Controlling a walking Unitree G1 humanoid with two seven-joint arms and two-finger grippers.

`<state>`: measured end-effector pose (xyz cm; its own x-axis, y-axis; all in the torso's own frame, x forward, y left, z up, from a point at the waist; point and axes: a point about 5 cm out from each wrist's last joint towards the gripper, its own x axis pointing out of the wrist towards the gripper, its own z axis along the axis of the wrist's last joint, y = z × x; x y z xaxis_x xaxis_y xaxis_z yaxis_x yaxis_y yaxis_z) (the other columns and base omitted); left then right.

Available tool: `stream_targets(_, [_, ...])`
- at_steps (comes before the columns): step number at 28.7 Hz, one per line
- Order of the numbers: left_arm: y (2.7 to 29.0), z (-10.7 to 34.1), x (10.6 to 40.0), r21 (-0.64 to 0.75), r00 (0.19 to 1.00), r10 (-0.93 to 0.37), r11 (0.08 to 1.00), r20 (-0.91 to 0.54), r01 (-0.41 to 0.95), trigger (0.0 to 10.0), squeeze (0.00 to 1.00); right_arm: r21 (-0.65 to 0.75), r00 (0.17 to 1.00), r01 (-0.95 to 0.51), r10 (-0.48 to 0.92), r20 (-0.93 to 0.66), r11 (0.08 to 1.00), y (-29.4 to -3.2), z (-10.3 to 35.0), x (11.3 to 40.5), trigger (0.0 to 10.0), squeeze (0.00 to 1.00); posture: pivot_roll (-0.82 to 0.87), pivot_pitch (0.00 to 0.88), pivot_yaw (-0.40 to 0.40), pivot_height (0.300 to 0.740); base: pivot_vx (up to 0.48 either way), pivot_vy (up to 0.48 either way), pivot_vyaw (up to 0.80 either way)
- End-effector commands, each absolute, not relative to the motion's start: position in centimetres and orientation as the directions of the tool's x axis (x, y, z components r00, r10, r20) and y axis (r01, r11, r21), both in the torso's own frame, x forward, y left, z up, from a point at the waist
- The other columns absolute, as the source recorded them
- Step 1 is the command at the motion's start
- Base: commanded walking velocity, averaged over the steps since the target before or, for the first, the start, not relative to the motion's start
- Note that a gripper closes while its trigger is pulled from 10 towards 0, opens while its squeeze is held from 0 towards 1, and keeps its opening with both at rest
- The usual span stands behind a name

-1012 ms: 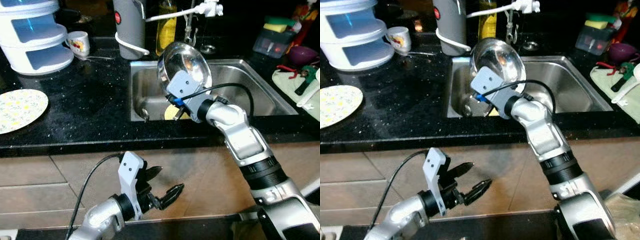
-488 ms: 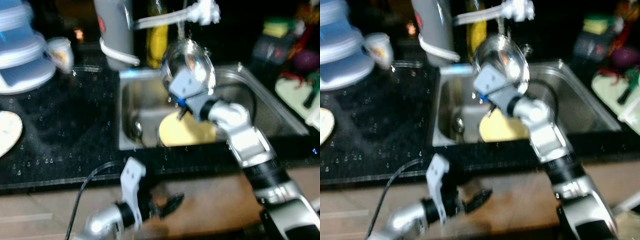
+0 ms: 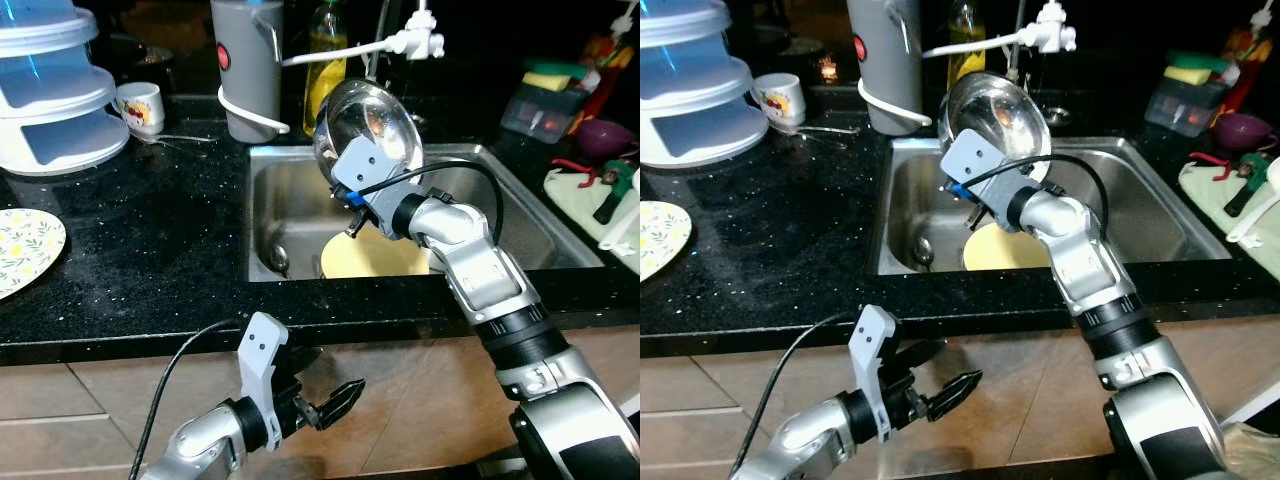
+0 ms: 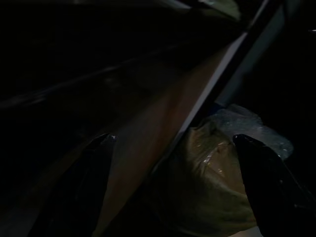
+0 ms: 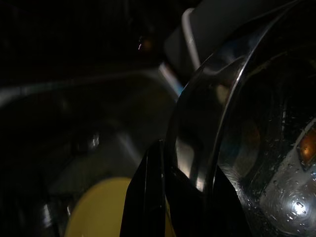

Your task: Kitchen organization

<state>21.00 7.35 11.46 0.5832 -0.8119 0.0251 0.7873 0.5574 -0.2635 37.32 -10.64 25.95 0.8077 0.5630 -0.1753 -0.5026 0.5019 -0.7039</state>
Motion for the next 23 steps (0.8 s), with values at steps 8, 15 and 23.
stream_targets(8, [6.5, 11.7, 18.1, -0.251, 0.482, -0.876, 0.471, -0.022, 0.846, 10.0, 0.00, -0.635, 0.712, -0.660, 0.605, -0.358, 0.402, -6.5, 23.3, 39.0, 10.0, 0.00, 0.10, 0.003, -0.120, 0.740, 0.000, 0.000, 0.00])
stream_targets(15, [6.4, 11.8, 16.4, -0.252, 0.528, -0.848, 0.521, -0.044, 0.815, 10.0, 0.00, -0.582, 0.709, -0.681, 0.599, -0.372, 0.445, -4.6, 22.8, 39.6, 10.0, 0.00, 0.12, 0.044, -0.149, 0.740, 0.000, 0.000, 0.00])
stream_targets(23, [6.8, 12.2, 15.7, -0.193, 0.653, -0.754, 0.653, -0.070, 0.733, 10.0, 0.00, -0.556, 0.755, -0.656, 0.443, -0.483, 0.511, -5.1, 20.7, 40.4, 10.0, 0.00, 0.14, 0.089, -0.169, 0.740, 0.000, 0.000, 0.00])
